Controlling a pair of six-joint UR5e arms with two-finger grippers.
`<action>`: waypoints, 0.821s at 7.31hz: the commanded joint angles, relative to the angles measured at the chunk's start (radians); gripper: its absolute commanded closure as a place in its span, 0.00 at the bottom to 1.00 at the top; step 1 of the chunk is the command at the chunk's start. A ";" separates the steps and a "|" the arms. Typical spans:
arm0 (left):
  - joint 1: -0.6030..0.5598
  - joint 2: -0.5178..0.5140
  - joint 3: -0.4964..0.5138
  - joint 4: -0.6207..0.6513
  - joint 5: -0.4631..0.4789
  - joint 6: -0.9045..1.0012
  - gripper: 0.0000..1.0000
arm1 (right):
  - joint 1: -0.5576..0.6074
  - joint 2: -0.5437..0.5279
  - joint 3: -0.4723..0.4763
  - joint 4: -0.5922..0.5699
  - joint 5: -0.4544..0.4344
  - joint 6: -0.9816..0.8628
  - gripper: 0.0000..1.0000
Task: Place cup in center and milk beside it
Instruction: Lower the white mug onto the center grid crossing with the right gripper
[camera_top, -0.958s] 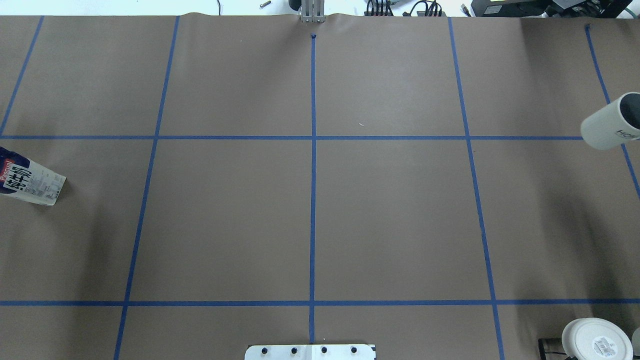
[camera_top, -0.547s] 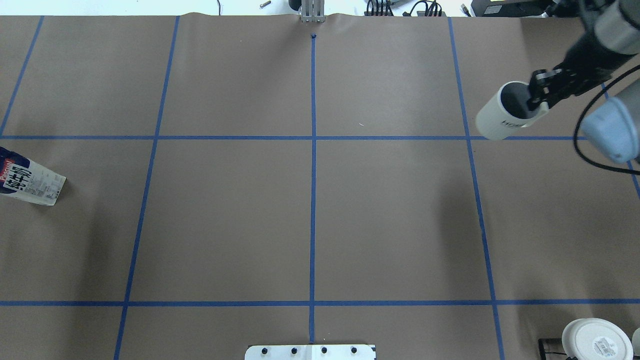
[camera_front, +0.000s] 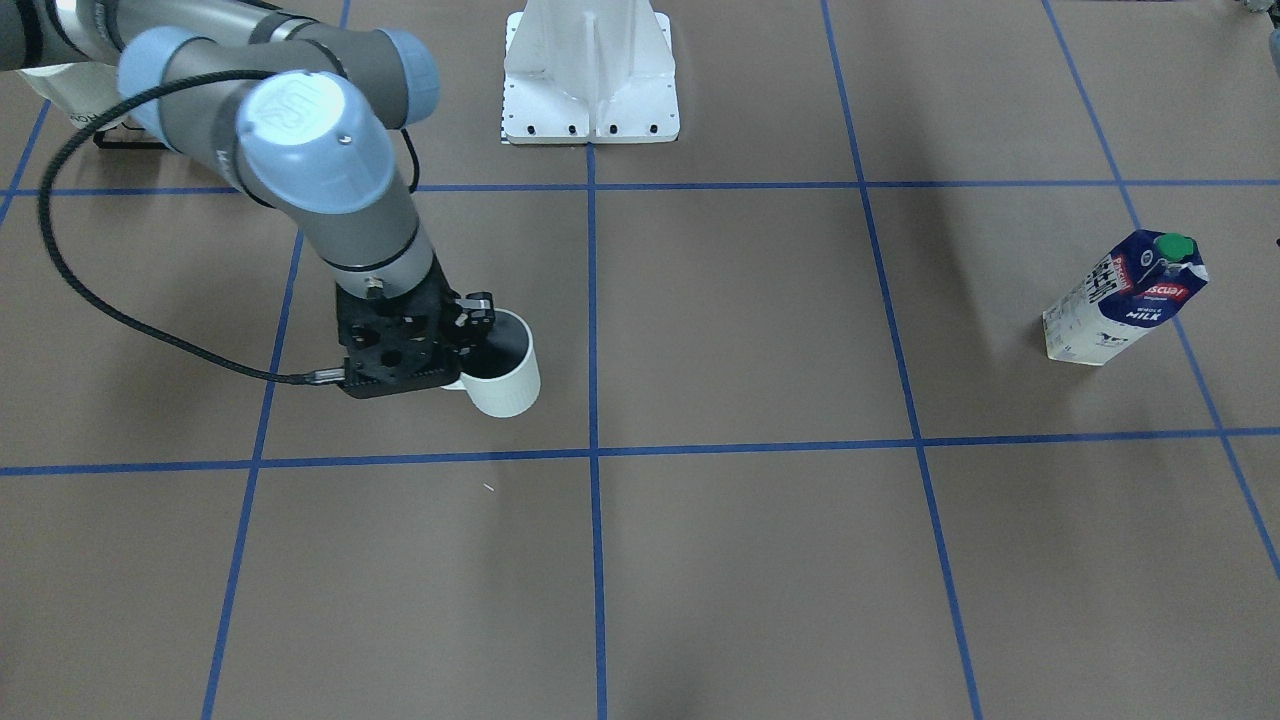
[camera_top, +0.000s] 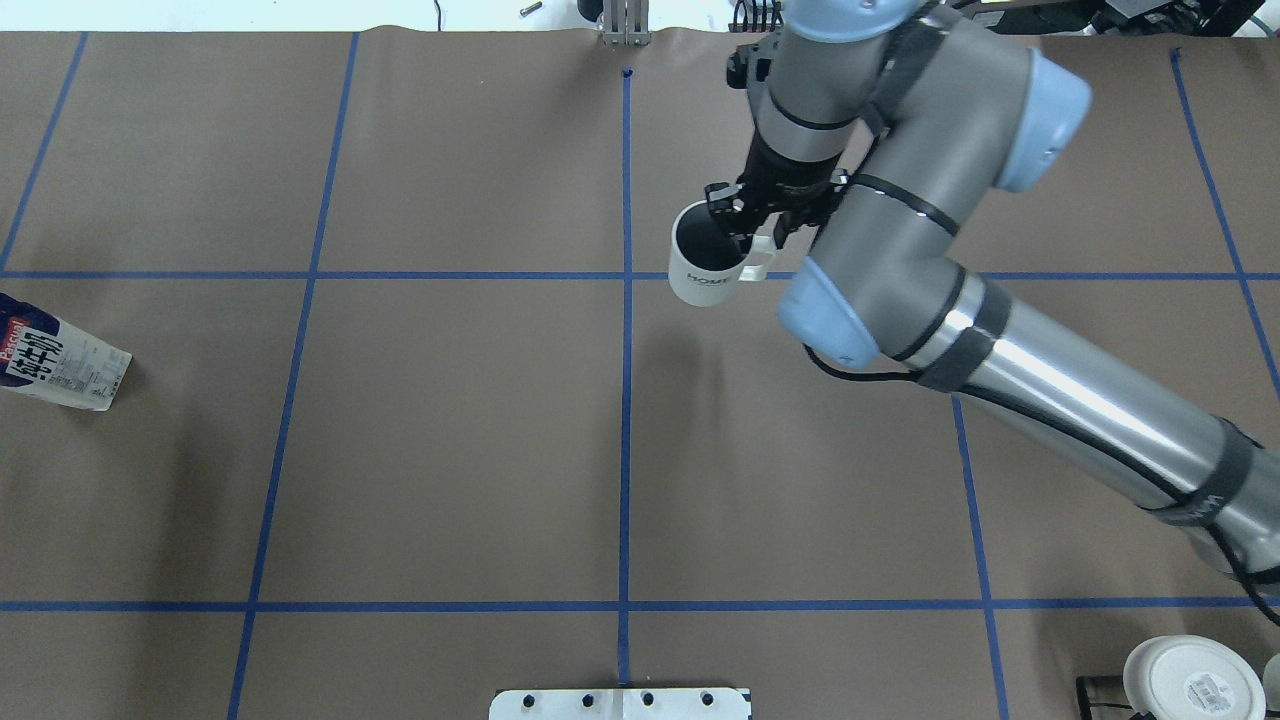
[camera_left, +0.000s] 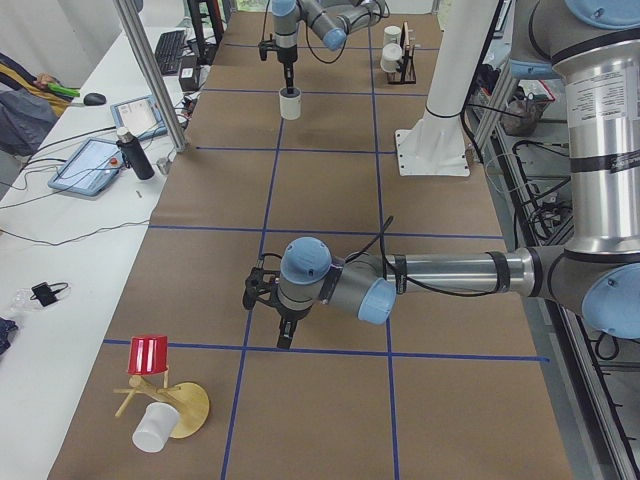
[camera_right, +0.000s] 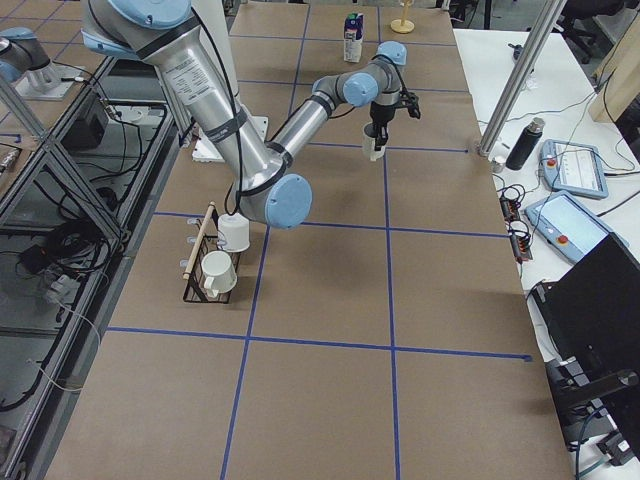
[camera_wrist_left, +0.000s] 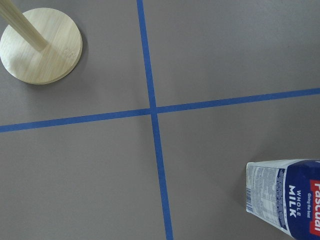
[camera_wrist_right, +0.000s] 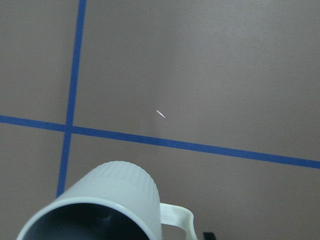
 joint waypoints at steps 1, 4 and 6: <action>0.000 -0.001 0.000 0.000 -0.001 0.000 0.01 | -0.062 0.093 -0.162 0.063 -0.029 0.081 1.00; 0.002 -0.024 -0.008 0.003 0.001 -0.032 0.01 | -0.062 0.133 -0.247 0.138 -0.026 0.229 0.01; 0.030 -0.099 -0.039 0.029 0.006 -0.253 0.01 | -0.005 0.131 -0.232 0.154 0.058 0.241 0.00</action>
